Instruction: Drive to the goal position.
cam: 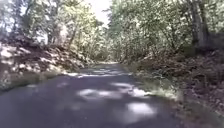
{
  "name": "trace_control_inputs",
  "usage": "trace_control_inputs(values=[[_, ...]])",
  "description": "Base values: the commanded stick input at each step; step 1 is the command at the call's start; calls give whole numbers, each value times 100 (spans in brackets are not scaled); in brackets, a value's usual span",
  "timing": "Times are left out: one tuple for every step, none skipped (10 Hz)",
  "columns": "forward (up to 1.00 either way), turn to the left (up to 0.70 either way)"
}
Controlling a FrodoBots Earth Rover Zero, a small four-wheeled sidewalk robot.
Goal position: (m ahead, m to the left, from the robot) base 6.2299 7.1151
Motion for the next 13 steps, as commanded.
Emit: trace_control_inputs(values=[[45, 0], [45, 0], [45, 0], [45, 0], [45, 0], [45, 0], [45, 0], [45, 0], [45, 0], [45, 0], [45, 0], [45, 0], [45, 0]])
